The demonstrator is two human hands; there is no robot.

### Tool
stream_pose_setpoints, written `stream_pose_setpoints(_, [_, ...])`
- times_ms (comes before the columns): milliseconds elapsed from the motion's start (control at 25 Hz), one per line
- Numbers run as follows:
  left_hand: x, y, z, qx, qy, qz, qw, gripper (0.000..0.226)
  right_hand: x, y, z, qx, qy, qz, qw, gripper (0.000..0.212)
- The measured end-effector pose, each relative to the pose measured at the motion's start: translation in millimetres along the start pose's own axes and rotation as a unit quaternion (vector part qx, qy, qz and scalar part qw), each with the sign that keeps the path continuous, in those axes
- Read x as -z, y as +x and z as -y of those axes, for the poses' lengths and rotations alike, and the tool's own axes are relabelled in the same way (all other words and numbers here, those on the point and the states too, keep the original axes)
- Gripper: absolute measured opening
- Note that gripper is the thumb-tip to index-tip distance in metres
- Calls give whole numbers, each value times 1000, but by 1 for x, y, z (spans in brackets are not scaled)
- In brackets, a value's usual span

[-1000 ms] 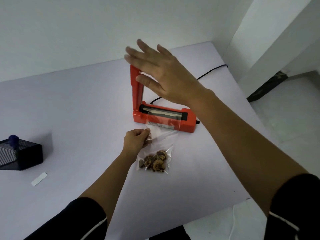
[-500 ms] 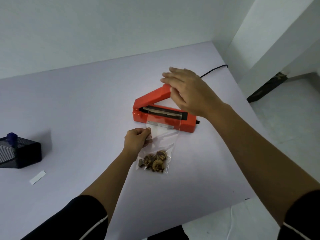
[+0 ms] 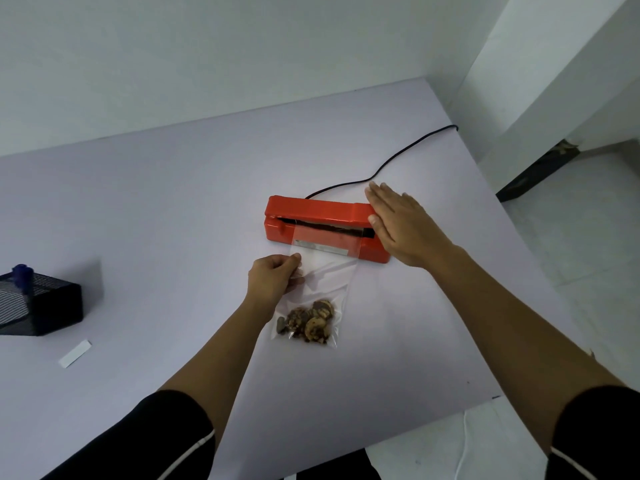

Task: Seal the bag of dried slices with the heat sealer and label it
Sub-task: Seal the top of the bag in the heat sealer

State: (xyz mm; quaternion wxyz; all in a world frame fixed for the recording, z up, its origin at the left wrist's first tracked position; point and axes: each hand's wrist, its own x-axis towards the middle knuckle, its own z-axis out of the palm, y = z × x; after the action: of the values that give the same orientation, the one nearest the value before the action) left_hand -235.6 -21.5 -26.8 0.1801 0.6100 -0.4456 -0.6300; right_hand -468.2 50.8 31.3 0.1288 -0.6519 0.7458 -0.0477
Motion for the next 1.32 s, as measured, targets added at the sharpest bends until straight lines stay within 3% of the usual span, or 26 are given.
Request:
stream_pose_setpoints(240, [3,-1,-1,-4,4,27,1000,21,-18,1,-1,-53,47,50,996,54])
stream_pose_setpoints(480, [15,4,9,-21,50,169,984,24,-15,5,0,-50,-91,65,992,58])
stream_pose_setpoints(600, [18,7,12,-18,96,223,970,21,-14,7,0,-46,-96,82,991,59])
stream_pose_setpoints(1320, [13,10,13,7,88,228,970,18,-15,8,0,-55,-38,96,993,59])
